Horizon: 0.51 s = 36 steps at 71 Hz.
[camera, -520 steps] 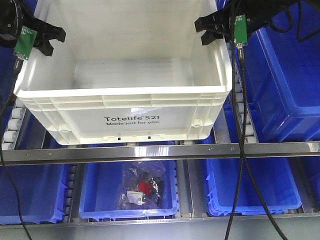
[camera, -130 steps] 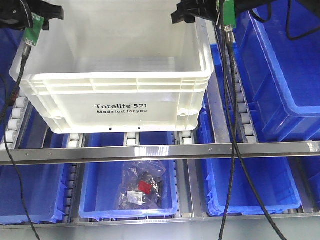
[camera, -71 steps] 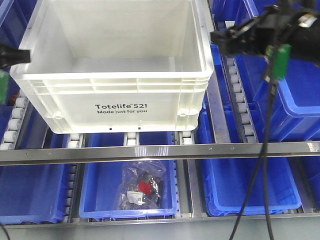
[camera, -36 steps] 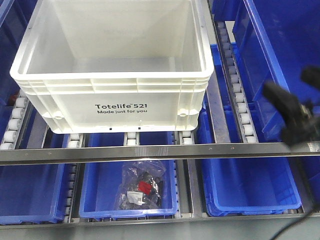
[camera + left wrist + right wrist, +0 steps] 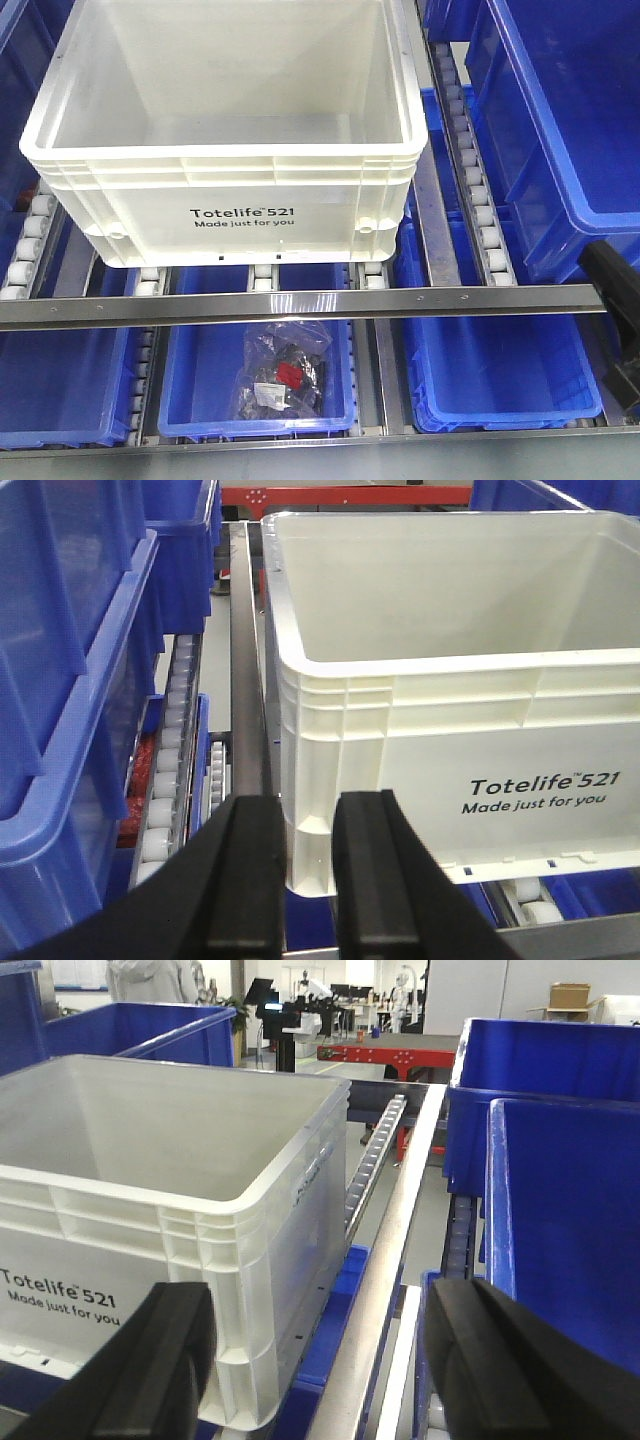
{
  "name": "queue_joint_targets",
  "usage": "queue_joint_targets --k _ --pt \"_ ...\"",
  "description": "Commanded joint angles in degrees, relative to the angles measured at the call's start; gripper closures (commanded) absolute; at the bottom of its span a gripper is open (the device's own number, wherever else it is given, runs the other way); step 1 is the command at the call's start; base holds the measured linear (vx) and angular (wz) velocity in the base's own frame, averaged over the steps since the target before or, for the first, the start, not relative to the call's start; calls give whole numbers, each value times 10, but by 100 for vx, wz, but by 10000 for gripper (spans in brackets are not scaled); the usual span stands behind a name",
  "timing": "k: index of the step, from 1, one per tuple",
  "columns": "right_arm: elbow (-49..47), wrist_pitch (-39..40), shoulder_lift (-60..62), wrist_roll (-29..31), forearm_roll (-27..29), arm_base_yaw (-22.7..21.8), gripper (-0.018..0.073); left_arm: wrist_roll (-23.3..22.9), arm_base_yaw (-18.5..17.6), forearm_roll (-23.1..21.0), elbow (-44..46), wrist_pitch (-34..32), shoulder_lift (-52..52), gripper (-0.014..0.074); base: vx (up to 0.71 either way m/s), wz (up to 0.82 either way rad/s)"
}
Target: Place moving items into box and shelve
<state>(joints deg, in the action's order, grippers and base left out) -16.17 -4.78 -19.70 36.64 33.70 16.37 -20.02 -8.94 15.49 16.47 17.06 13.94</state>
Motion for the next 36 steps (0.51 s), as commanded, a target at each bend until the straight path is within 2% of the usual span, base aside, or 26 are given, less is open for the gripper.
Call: queue_joint_targets --k 1,14,20,28,29,36 --pt "-16 48 -7 6 6 0 69 -7 0 1 11 -62 5 317 0 0" --pt "-16 48 -7 6 31 0 136 -17 0 2 11 -63 5 323 0 0" --pt "-16 48 -7 6 31 0 272 -17 0 1 11 -63 5 395 0 0" --pt "-16 48 -7 6 30 0 571 -17 0 2 11 -63 5 597 0 0" --pt "-16 48 -7 6 31 0 582 -17 0 2 11 -63 5 627 0 0" --pt "-16 40 -7 6 31 0 577 -17 0 2 11 -62 5 624 0 0"
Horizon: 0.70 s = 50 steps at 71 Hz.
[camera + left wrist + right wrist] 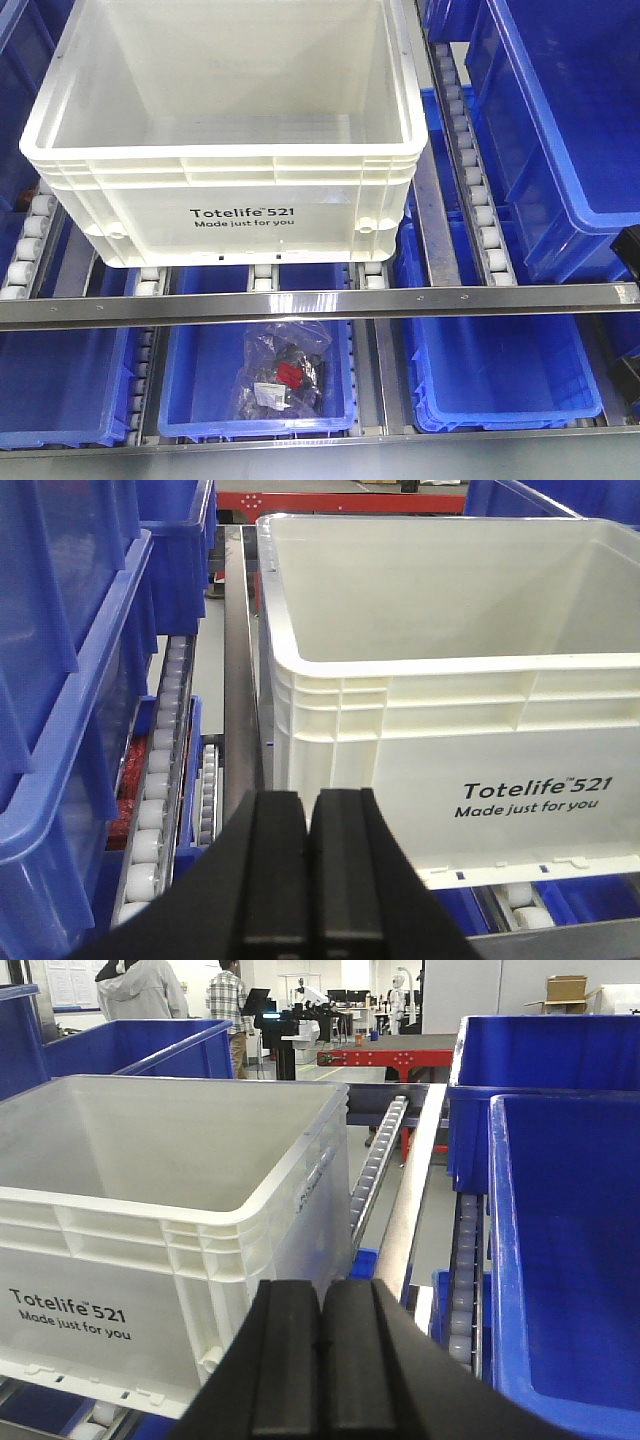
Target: Place moving items into box and shelve
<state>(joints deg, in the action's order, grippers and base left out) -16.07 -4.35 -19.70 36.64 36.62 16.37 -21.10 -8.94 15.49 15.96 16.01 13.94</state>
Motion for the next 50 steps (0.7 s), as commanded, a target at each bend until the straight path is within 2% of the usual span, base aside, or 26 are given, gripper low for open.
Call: queue_joint_targets --k 1,39,45,48,50 --pt "-17 33 -7 6 2 0 577 -6 0 2 16 -52 5 624 0 0" --pt "-17 29 -7 6 2 0 574 -5 0 2 16 -49 5 624 0 0" --pt "-17 29 -7 6 2 0 574 12 0 16 16 -51 5 624 0 0" --pt "-17 29 -7 6 2 0 574 31 0 0 16 -51 5 624 0 0" --pt "-17 29 -7 6 2 0 574 59 0 -22 16 -52 5 624 0 0"
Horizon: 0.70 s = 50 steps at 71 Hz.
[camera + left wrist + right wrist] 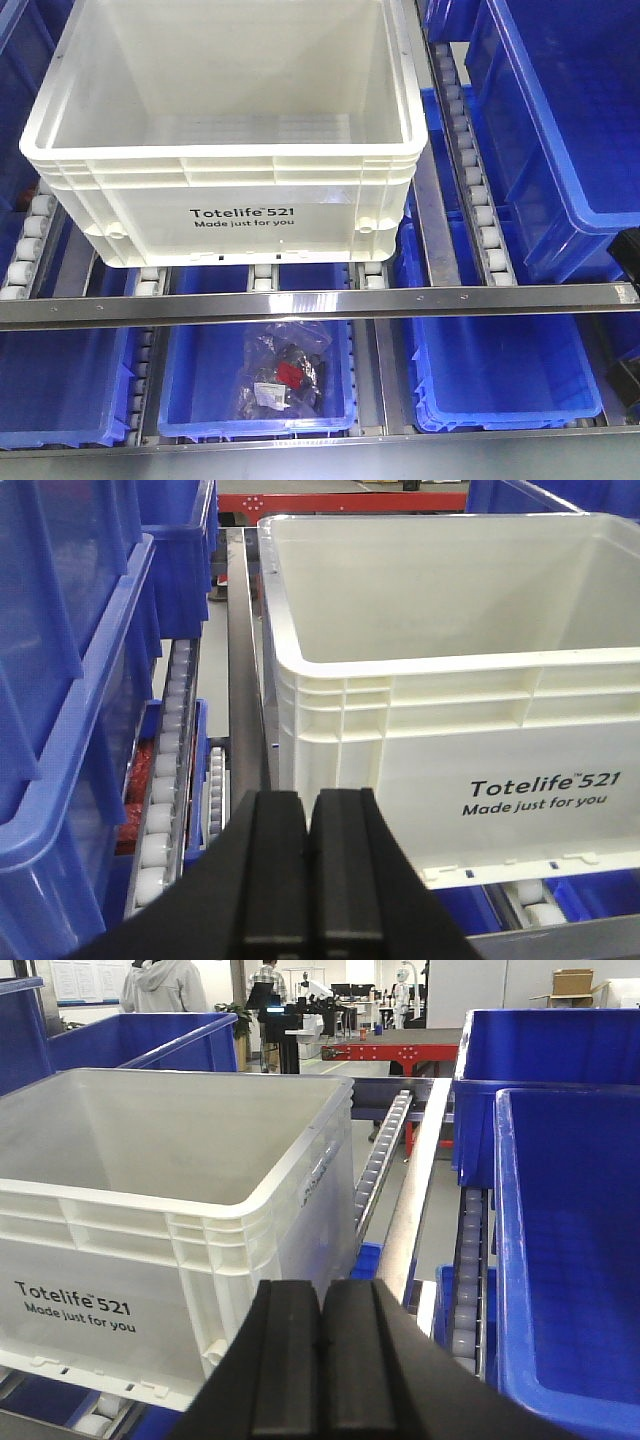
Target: Place moving items into box and shelve
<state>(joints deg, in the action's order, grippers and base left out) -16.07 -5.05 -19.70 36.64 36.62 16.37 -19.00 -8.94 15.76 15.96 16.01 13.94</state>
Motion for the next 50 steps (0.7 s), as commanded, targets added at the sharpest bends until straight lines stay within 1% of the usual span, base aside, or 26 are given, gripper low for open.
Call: queue_joint_targets --k 1,4,7,11,21,26,31,41,42,44,46,50 --pt "-17 36 -7 6 2 0 574 52 0 -36 16 -52 5 624 0 0" --pt "-17 35 -7 6 2 0 574 109 0 -76 16 -52 5 624 0 0" --pt "-17 32 -7 6 2 0 574 146 0 -104 15 -53 5 624 0 0" --pt "-17 29 -7 6 2 0 574 174 0 -123 15 -50 5 624 0 0" --pt "-17 29 -7 6 2 0 574 173 0 -126 4 -52 5 624 0 0" --pt "-17 29 -7 6 2 0 574 173 0 -126 -32 -65 -11 624 0 0" --pt "-17 29 -7 6 2 0 574 168 0 -126 -83 -94 -40 624 0 0" --pt "-17 29 -7 6 2 0 574 167 0 -126 -192 -186 -118 624 0 0" --pt "-17 29 -7 6 2 0 574 167 0 -126 -193 -181 -126 624 0 0" --pt "-17 29 -7 6 2 0 574 167 0 -126 -187 -146 -145 624 0 0" --pt "-17 29 -7 6 2 0 574 167 0 -125 -184 -128 -161 624 0 0" --pt "-17 26 -7 6 2 0 574 169 0 -122 -184 -127 -152 624 0 0"
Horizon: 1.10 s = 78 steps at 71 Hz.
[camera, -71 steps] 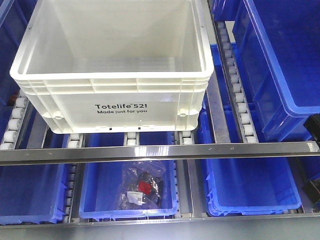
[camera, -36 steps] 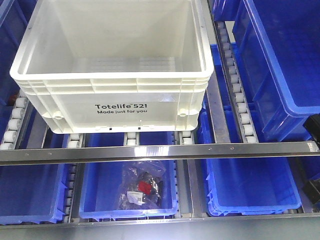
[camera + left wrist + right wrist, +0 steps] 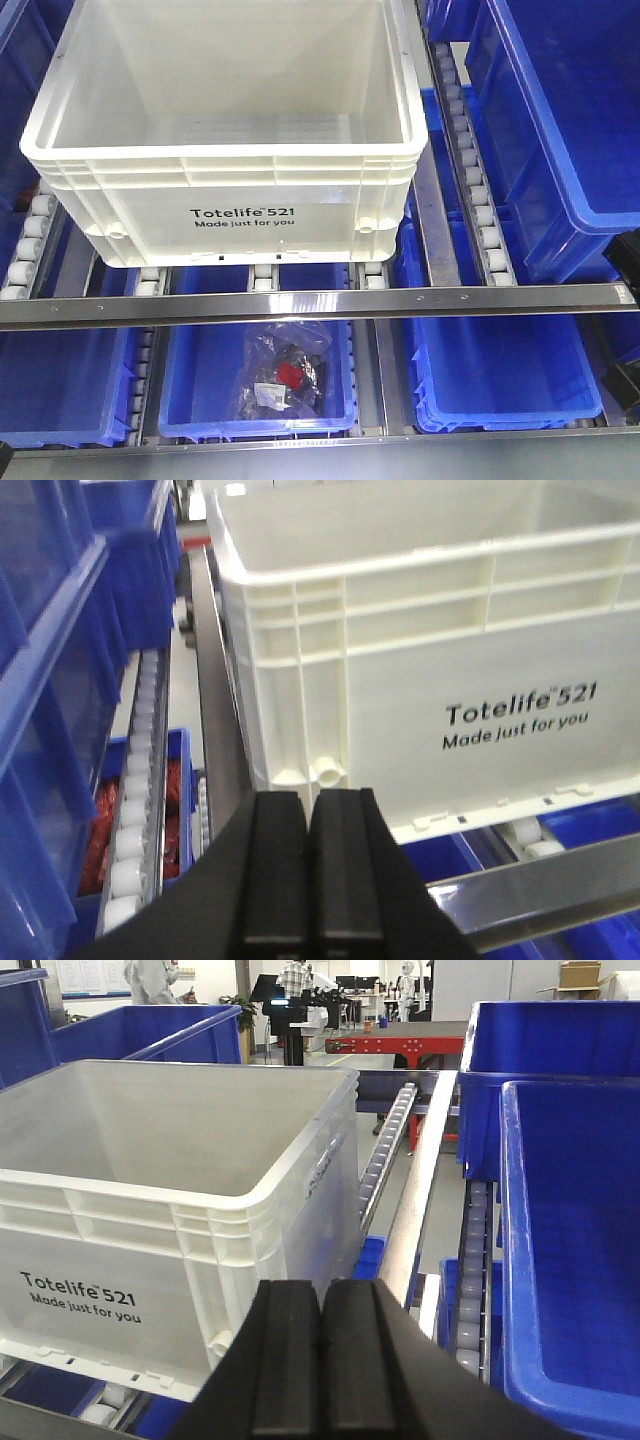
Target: Place moving items into box and shelve
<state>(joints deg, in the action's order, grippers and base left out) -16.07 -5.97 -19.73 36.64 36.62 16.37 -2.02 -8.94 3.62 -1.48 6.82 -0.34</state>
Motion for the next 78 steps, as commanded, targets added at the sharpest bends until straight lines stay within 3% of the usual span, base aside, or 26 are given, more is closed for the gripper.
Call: queue_joint_targets --k 1,49,55,60,69,74,78 --pt "-17 36 -7 6 2 0 574 -1 0 1 -9 -33 -8 624 0 0" --pt "-17 36 -7 6 2 0 574 -1 0 1 -9 -30 -4 624 0 0" --pt "-17 43 -7 12 -28 -1 574 -1 0 1 -9 -30 -4 624 0 0" --pt "-17 38 -7 -48 -103 -1 574 -1 0 1 -9 -30 -4 624 0 0" --pt "22 66 4 -291 -313 -2 574 -1 0 1 -9 -30 -4 624 0 0" --pt "75 92 30 -366 -362 -2 574 -1 0 1 -9 -30 -4 624 0 0" --pt "127 112 59 -381 -362 -2 574 -1 0 1 -9 -30 -4 624 0 0"
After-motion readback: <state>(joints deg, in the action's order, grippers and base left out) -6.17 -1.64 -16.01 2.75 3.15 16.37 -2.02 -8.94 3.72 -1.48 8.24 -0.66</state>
